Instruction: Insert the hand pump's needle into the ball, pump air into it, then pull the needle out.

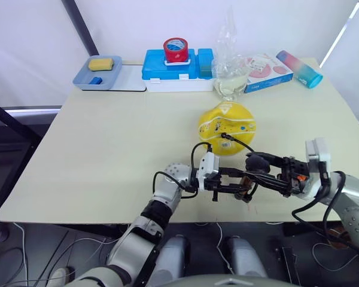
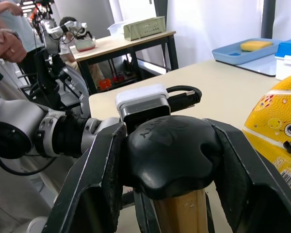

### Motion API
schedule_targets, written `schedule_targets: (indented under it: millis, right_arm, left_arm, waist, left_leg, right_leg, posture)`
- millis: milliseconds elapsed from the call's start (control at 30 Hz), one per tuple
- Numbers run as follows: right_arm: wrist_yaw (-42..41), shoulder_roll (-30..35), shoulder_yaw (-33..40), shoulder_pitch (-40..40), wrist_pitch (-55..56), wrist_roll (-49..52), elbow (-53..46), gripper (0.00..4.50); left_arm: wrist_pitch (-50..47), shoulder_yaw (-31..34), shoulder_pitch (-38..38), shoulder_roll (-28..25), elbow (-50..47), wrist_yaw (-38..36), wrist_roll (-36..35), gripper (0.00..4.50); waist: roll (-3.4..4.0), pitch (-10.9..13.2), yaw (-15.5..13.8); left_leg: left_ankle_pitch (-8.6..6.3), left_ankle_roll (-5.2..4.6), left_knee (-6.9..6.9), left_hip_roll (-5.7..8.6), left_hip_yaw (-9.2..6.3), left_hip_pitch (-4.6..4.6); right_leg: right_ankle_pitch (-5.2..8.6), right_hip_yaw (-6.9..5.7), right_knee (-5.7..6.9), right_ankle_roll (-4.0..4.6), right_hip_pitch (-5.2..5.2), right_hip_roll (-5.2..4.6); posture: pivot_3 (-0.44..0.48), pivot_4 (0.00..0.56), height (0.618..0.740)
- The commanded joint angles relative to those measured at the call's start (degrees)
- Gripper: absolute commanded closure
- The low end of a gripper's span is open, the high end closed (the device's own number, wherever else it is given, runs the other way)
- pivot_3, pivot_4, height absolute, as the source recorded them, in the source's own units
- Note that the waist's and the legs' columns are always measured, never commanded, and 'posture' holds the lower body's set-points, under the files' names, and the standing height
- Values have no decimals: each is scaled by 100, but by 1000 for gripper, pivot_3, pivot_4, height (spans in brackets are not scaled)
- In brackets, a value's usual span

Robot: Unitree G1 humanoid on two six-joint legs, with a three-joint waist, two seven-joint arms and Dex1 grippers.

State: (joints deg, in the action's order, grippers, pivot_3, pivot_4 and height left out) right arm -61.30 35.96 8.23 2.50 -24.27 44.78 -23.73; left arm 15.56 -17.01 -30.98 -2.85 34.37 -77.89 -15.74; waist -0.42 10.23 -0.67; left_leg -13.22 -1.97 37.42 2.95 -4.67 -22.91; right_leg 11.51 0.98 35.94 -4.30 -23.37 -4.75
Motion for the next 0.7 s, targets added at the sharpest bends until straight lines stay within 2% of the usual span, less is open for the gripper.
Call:
schedule_targets:
  millis: [33,100,133,367,700]
  right_arm:
    - [14,53,161,50,106,42,-137,2546]
    - [42,78,191,60,3,112,-120,2546]
    - [43,95,203,62,-44,150,-117,2546]
    - [154,159,423,117,-438,712,-230,2546]
    - [-214,237,629,-101,-513,1263,-363,2546]
  left_arm:
    - [-253,112,-12,-69,-230,-77,-121,1252]
    - [-339,123,-10,-137,-291,-134,-115,260]
    - [-339,125,-10,-171,-297,-155,-93,66]
    - [-319,-9,-88,-378,-73,-249,201,66]
    - [-481,-384,-291,-208,414,-118,839,66]
  waist:
    - [0,0,4]
    - [0,0,0]
    - [0,0,0]
    - [0,0,-1]
    - [-1,1,-8]
  left_leg:
    - [0,0,0,0,0,0]
    - [0,0,0,-1,-1,0]
    - [0,0,0,-1,-1,0]
    - [0,0,0,-2,-2,0]
    - [0,0,0,0,-4,-2]
  right_leg:
    - [0,0,0,0,0,1]
    - [0,-1,0,0,0,1]
    - [0,0,0,0,0,1]
    - [0,0,0,1,0,1]
    - [0,-2,0,0,0,1]
  posture:
    - [0,150,739]
    - [0,150,739]
    - [0,150,739]
    - [0,150,739]
    - [0,150,739]
